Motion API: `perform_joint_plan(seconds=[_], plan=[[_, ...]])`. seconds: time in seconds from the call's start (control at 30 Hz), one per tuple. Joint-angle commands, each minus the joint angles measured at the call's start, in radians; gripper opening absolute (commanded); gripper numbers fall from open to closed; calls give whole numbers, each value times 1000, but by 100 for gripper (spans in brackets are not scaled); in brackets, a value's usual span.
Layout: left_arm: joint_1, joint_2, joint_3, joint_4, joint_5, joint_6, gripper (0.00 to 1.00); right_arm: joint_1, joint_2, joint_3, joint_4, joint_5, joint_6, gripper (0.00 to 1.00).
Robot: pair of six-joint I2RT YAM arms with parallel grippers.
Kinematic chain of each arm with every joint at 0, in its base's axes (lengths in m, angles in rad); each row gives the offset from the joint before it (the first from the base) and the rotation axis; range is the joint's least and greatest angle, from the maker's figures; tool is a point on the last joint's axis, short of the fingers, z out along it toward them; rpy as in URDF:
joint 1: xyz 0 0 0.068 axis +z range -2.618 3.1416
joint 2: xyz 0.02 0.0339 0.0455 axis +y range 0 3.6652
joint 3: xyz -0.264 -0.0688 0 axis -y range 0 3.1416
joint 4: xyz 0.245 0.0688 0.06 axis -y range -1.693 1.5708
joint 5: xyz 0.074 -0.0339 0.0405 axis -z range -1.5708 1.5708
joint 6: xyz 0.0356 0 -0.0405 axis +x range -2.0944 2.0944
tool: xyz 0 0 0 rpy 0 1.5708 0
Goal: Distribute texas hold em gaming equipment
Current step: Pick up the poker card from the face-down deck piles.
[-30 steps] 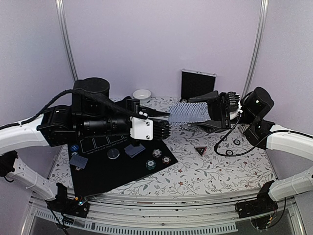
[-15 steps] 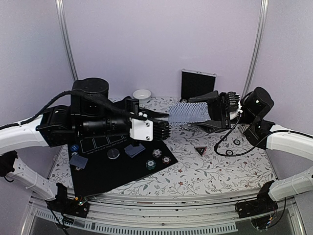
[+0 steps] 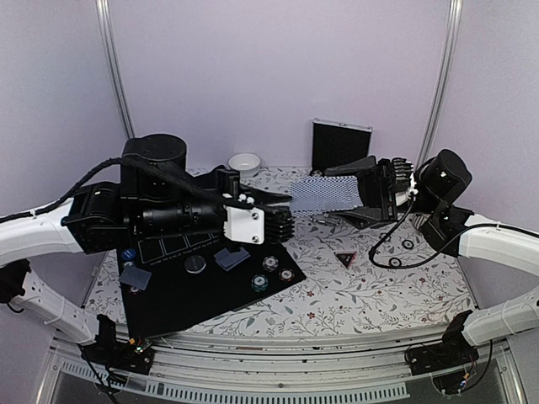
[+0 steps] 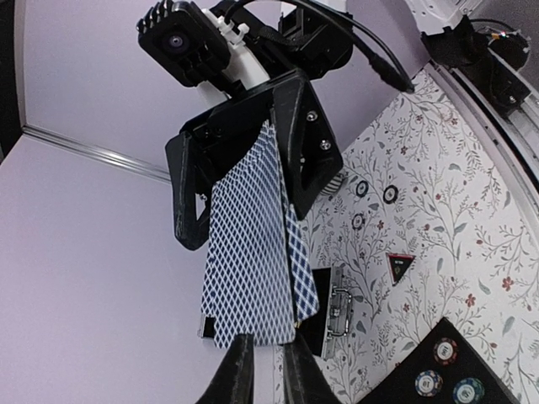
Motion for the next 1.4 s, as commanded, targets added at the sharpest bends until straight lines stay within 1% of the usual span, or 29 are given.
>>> perform_joint_plan(seconds=[0.0,0.2,0.4,0.5,0.67,0.83,1.03,1.2,1.37], plan=[[-17,-13,8,17,-16,8,15,-5,-10,13,21,0,7,62],[-18,-12,6,27,-25,14,12,-5,-10,13,21,-1,6,62],[-18,-15,2,48,-31,17,11,-6,-8,15,22,-2,8,62],[-19,-17,-13,92,-40,21,10,-5,-8,15,22,-2,9,62],[-23,-33,-63,188,-58,63,15,-6,-8,13,21,-3,8,62],[-25,-9,-50,163,-62,65,17,-6,-8,14,22,-1,6,62],[-25,23,-27,158,-52,77,17,-6,-7,14,22,-1,8,62],[-25,36,-19,168,-31,82,15,-5,-8,11,22,-2,8,62],[-24,32,-25,214,-26,83,14,-6,-10,10,22,0,6,62]])
